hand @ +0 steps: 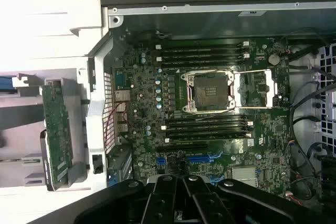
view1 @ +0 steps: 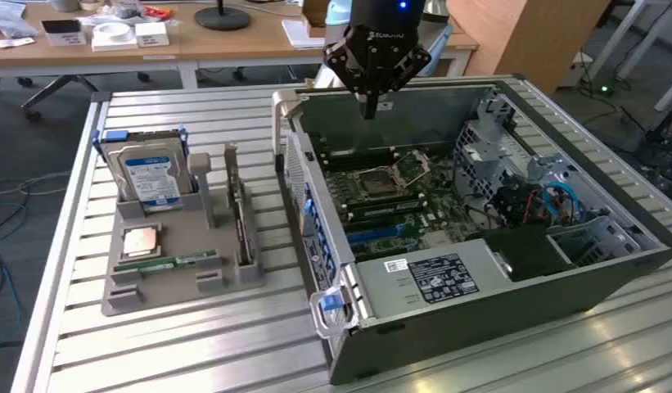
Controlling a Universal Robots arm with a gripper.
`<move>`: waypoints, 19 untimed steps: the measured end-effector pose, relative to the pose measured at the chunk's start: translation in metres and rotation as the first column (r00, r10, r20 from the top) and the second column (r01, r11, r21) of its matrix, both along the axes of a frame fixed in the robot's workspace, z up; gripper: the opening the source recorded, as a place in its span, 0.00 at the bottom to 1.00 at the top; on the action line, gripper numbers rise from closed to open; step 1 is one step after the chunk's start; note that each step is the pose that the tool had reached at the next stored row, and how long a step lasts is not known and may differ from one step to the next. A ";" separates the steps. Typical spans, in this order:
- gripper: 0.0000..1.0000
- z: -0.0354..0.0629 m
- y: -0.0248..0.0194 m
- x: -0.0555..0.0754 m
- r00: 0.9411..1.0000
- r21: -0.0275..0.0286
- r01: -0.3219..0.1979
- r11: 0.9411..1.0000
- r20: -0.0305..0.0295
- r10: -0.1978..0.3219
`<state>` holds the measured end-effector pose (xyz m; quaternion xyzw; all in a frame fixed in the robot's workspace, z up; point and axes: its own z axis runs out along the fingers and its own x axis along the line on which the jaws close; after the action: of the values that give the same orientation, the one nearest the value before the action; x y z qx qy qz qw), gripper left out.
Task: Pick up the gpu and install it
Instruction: 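Reach for the gpu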
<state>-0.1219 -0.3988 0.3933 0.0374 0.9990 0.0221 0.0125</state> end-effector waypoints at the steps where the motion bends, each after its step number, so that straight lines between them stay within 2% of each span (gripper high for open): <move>1: 0.11 0.0000 0.0000 0.000 1.000 0.000 0.000 1.000 0.000 0.000; 10: 0.11 0.0000 0.0000 0.000 1.000 0.000 0.000 1.000 0.000 0.000; 19: 0.11 -0.0001 0.0000 -0.008 1.000 0.000 0.000 1.000 0.000 0.000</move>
<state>-0.1299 -0.3988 0.3931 0.0374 0.9990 0.0221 0.0125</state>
